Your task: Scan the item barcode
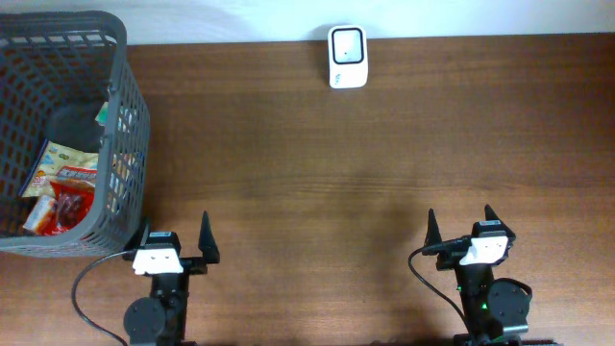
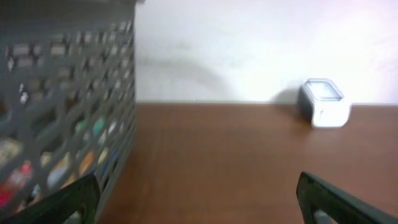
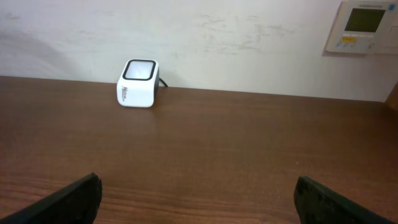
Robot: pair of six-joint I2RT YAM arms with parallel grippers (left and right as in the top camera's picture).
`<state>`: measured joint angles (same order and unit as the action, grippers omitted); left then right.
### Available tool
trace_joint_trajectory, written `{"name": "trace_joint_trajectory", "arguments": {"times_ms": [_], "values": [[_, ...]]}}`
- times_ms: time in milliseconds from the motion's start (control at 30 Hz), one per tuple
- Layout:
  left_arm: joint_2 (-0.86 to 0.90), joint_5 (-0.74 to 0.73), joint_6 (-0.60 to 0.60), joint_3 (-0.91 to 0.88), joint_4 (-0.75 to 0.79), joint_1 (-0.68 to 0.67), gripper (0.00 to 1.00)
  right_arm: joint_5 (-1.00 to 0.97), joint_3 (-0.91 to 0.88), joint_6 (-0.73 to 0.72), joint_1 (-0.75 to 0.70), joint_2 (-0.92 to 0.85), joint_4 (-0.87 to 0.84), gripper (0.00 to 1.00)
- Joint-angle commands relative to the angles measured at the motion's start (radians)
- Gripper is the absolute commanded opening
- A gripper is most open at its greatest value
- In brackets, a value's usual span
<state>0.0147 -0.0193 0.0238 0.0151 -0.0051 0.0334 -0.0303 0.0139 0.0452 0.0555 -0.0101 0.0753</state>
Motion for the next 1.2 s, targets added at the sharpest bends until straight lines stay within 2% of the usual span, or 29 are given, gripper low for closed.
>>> {"name": "trace_joint_trajectory", "arguments": {"times_ms": [0, 100, 233, 367, 467, 500, 567, 667, 767, 900, 967, 1067, 1100, 1167], "values": [[-0.01, -0.095, 0.007, -0.005, 0.107, 0.002, 0.99, -0.023, -0.008, 0.0, -0.005, 0.006, 0.003, 0.98], [-0.01, -0.251, 0.006, 0.001, 0.243, 0.002, 0.99, -0.024, -0.008, 0.0, -0.005, 0.006, 0.003, 0.98], [-0.01, -0.265, -0.012, 0.073, 0.291, 0.002, 0.99, -0.023, -0.008, 0.0, -0.005, 0.006, 0.003, 0.98], [0.005, -0.175, -0.074, 0.232, 0.203, 0.002, 0.99, -0.023, -0.008, 0.0, -0.005, 0.006, 0.003, 0.99], [0.065, 0.007, -0.074, 0.398, 0.058, 0.002, 0.99, -0.023, -0.008, 0.0, -0.005, 0.006, 0.003, 0.98], [0.089, -0.002, -0.072, 0.457, -0.01, 0.002, 0.99, -0.023, -0.008, 0.0, -0.005, 0.006, 0.003, 0.98], [0.107, -0.144, -0.073, 0.534, -0.074, 0.001, 0.99, -0.023, -0.008, 0.0, -0.005, 0.006, 0.003, 0.98], [0.108, -0.259, -0.074, 0.564, 0.018, 0.001, 0.99, -0.023, -0.008, 0.0, -0.005, 0.006, 0.003, 0.99], [0.109, -0.301, -0.085, 0.564, 0.118, 0.002, 0.99, -0.023, -0.008, 0.0, -0.005, 0.006, 0.003, 0.98], [0.164, -0.295, -0.089, 0.613, 0.1, 0.002, 0.99, -0.023, -0.008, 0.0, -0.005, 0.006, 0.003, 0.98], [0.268, -0.25, -0.09, 0.726, -0.008, 0.002, 0.99, -0.023, -0.008, 0.0, -0.005, 0.006, 0.003, 0.98], [0.548, -0.167, -0.145, 1.056, -0.397, 0.002, 0.99, -0.023, -0.008, 0.0, -0.005, 0.006, 0.003, 0.98], [0.661, -0.169, -0.158, 1.183, -0.547, 0.002, 0.99, -0.023, -0.008, 0.0, -0.005, 0.006, 0.003, 0.98], [0.799, -0.2, -0.157, 1.352, -0.742, 0.002, 0.99, -0.023, -0.008, 0.0, -0.005, 0.006, 0.003, 0.98]]}}
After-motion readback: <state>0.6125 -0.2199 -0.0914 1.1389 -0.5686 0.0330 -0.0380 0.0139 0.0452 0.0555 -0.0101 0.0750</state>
